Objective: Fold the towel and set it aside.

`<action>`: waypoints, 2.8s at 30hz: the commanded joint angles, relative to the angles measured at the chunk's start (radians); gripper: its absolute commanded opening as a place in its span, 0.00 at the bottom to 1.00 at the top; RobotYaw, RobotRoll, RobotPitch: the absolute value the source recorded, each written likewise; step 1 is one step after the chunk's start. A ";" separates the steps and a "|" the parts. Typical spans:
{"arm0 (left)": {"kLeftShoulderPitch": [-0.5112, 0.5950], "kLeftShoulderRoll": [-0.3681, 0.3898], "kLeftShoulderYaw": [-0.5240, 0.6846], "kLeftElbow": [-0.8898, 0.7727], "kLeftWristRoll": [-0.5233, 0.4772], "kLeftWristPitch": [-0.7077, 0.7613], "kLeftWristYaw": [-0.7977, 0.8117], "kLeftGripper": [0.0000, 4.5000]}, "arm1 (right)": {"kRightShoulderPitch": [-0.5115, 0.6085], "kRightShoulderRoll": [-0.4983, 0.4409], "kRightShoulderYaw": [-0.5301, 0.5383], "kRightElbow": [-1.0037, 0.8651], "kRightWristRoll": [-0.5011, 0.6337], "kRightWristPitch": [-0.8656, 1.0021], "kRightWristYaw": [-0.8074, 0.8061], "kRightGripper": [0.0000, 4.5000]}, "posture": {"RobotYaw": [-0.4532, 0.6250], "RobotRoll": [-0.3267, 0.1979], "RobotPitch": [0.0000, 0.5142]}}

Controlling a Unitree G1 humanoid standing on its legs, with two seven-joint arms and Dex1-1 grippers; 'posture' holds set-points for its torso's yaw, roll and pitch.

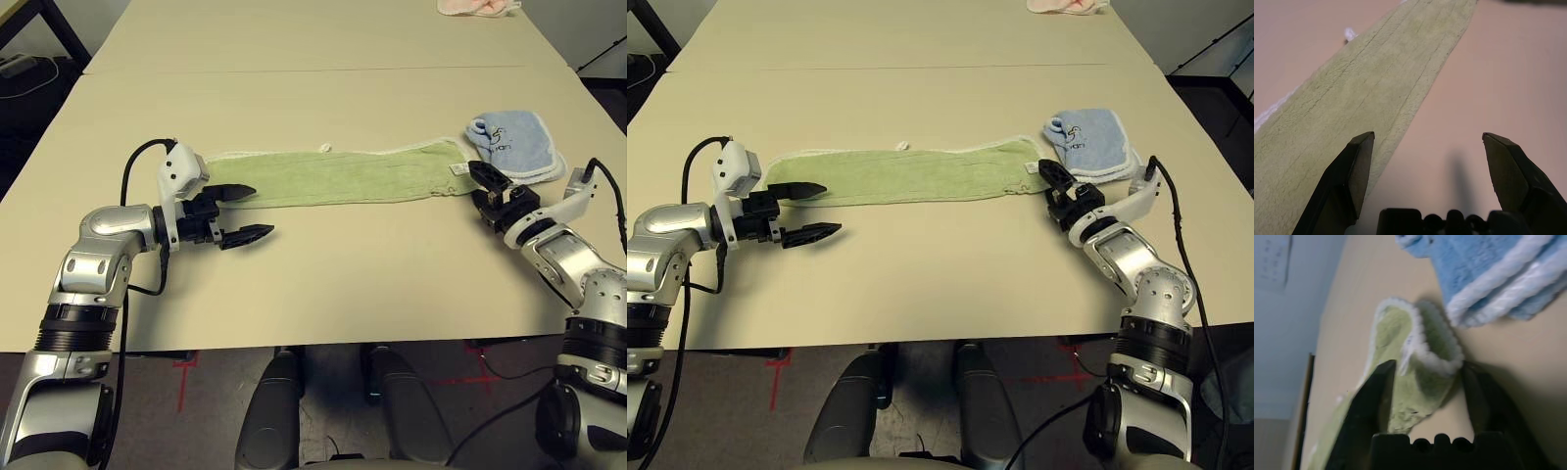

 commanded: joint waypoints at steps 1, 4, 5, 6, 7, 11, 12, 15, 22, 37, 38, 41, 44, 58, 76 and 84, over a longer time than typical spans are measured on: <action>0.011 0.014 0.006 0.004 -0.003 0.006 -0.005 1.00 | 0.015 0.007 -0.020 0.025 -0.032 -0.009 -0.016 0.35 | 0.48 0.62 0.44; 0.014 0.016 0.006 0.004 -0.003 0.007 -0.005 1.00 | 0.016 0.010 -0.021 0.019 -0.035 -0.008 -0.013 0.10 | 0.48 0.62 0.43; 0.014 0.016 0.006 0.004 -0.004 0.008 -0.004 1.00 | 0.017 0.011 -0.021 0.016 -0.035 -0.007 -0.013 0.01 | 0.48 0.62 0.43; 0.014 0.016 0.006 0.005 -0.003 0.008 -0.004 1.00 | 0.017 0.012 -0.021 0.013 -0.035 -0.006 -0.013 0.00 | 0.48 0.62 0.43; 0.014 0.016 0.005 0.006 -0.003 0.008 -0.004 1.00 | 0.017 0.013 -0.021 0.010 -0.035 -0.005 -0.012 0.00 | 0.48 0.62 0.43; 0.013 0.015 0.004 0.008 -0.003 0.009 -0.004 1.00 | 0.014 0.009 -0.016 -0.006 -0.037 0.003 0.000 0.00 | 0.48 0.62 0.43; 0.013 0.015 0.004 0.008 -0.002 0.009 -0.004 1.00 | 0.014 0.005 -0.011 -0.011 -0.040 0.006 0.007 0.00 | 0.48 0.62 0.43; 0.010 0.015 0.005 0.011 -0.002 0.007 -0.003 1.00 | 0.011 -0.018 0.013 -0.040 -0.056 0.026 0.047 0.00 | 0.48 0.62 0.42; -0.030 0.015 -0.001 0.049 0.000 -0.007 -0.021 1.00 | 0.017 -0.139 0.153 -0.180 -0.159 0.083 0.230 0.00 | 0.47 0.62 0.42; -0.088 0.008 -0.019 0.132 0.025 -0.085 -0.065 1.00 | -0.074 -0.153 0.237 -0.266 -0.250 0.087 0.348 0.00 | 0.48 0.62 0.39; -0.087 0.008 -0.018 0.131 0.025 -0.085 -0.064 1.00 | -0.080 -0.152 0.247 -0.269 -0.256 0.087 0.358 0.00 | 0.48 0.62 0.39; -0.082 0.008 -0.016 0.124 0.025 -0.083 -0.060 1.00 | -0.097 -0.141 0.260 -0.271 -0.261 0.093 0.372 0.00 | 0.49 0.62 0.39; -0.069 0.016 -0.011 0.113 0.025 -0.077 -0.057 1.00 | -0.105 -0.154 0.307 -0.294 -0.282 0.104 0.422 0.00 | 0.49 0.62 0.39; -0.074 0.021 -0.011 0.116 0.030 -0.070 -0.050 1.00 | -0.138 -0.135 0.439 -0.318 -0.414 0.087 0.516 0.00 | 0.50 0.62 0.39; -0.066 0.017 -0.011 0.100 0.029 -0.064 -0.037 1.00 | -0.202 -0.026 0.544 -0.271 -0.528 0.042 0.608 0.00 | 0.50 0.62 0.39; -0.068 0.016 -0.013 0.102 0.030 -0.065 -0.032 1.00 | -0.233 0.006 0.626 -0.179 -0.658 0.002 0.625 0.00 | 0.50 0.62 0.40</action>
